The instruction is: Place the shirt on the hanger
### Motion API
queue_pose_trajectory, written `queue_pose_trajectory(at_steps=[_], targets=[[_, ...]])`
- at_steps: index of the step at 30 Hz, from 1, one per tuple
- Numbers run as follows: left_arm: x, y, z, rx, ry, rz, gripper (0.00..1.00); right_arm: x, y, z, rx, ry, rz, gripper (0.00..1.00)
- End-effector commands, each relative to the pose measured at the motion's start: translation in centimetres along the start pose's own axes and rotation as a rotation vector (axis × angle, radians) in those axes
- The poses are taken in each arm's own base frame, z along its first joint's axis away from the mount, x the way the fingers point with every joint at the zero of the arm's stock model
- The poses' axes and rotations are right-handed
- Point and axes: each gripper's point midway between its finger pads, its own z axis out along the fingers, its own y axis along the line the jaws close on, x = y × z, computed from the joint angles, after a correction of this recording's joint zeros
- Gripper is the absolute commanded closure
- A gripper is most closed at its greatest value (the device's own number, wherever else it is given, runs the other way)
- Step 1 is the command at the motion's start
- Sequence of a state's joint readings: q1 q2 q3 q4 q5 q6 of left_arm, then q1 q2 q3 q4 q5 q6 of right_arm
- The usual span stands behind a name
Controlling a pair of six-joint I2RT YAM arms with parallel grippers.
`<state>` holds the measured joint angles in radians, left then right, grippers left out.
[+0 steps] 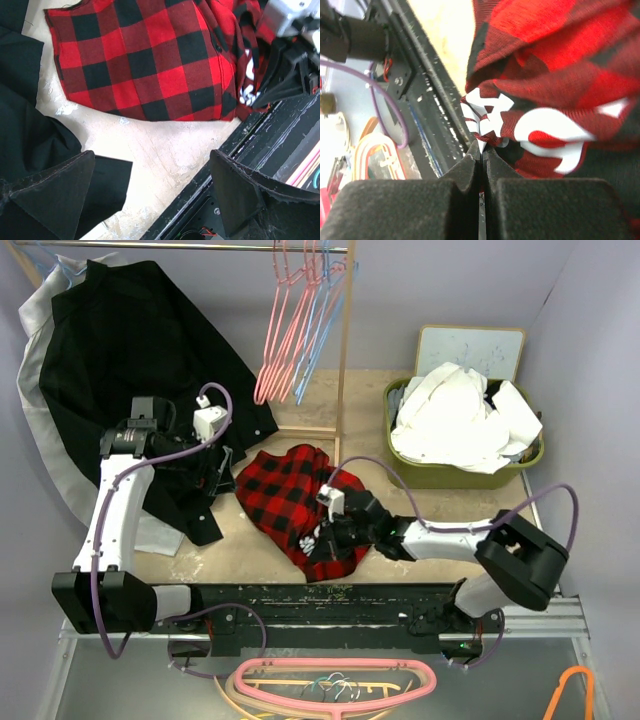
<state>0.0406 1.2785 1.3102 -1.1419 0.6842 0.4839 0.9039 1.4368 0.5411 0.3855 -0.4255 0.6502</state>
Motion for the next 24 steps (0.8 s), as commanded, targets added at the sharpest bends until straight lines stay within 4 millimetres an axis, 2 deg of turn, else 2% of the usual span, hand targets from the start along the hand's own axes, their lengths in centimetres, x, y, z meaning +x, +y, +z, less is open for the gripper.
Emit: queue_pose_trajectory(at_steps=[1, 3, 4, 6, 7, 8, 9, 11, 13, 16, 17, 19, 20, 22, 24], targets=[[-0.6, -0.6, -0.2, 0.008, -0.041, 0.018, 0.01, -0.2, 4.7, 1.3, -0.196, 0.041, -0.161, 1.00], [-0.4, -0.6, 0.1, 0.016, -0.031, 0.016, 0.01, -0.3, 5.4, 1.0, -0.231, 0.037, -0.201, 1.00], [-0.3, -0.8, 0.4, 0.033, -0.022, 0.020, 0.01, -0.9, 5.7, 0.6, -0.224, 0.016, -0.220, 0.92], [-0.3, -1.4, 1.1, 0.063, 0.015, 0.045, 0.01, -2.3, 6.2, -0.7, -0.185, -0.039, -0.241, 0.60], [-0.1, -1.6, 1.6, 0.068, 0.048, 0.061, 0.01, -3.8, 5.9, -1.6, -0.117, -0.105, -0.254, 0.38], [0.2, -1.9, 2.4, 0.064, 0.090, 0.080, 0.01, -6.0, 5.5, -2.9, -0.037, -0.207, -0.262, 0.06], [0.3, -2.3, 3.0, 0.061, 0.120, 0.105, 0.01, -7.8, 5.4, -4.5, 0.024, -0.304, -0.249, 0.01], [0.2, -3.7, 4.2, 0.083, 0.162, 0.163, 0.01, -10.7, 4.7, -7.8, 0.137, -0.483, -0.193, 0.00], [-0.4, -5.4, 4.8, 0.118, 0.174, 0.226, 0.01, -12.6, 3.3, -11.1, 0.271, -0.615, -0.134, 0.00], [-1.9, -8.0, 5.5, 0.172, 0.188, 0.321, 0.01, -14.3, 0.1, -16.7, 0.512, -0.811, 0.040, 0.00], [-2.1, -8.9, 6.0, 0.192, 0.204, 0.350, 0.01, -13.9, -1.3, -18.2, 0.602, -0.848, 0.101, 0.00], [-2.2, -10.6, 7.2, 0.227, 0.255, 0.411, 0.01, -12.5, -3.2, -19.5, 0.703, -0.860, 0.231, 0.00], [-2.1, -11.2, 8.1, 0.231, 0.281, 0.439, 0.01, -11.8, -4.2, -19.5, 0.754, -0.850, 0.260, 0.00], [-3.0, -11.3, 10.3, 0.180, 0.280, 0.479, 0.01, -10.5, -5.4, -18.1, 0.804, -0.771, 0.265, 0.00], [-4.2, -10.0, 12.6, 0.108, 0.254, 0.471, 0.01, -8.7, -6.2, -15.4, 0.808, -0.655, 0.307, 0.00]])
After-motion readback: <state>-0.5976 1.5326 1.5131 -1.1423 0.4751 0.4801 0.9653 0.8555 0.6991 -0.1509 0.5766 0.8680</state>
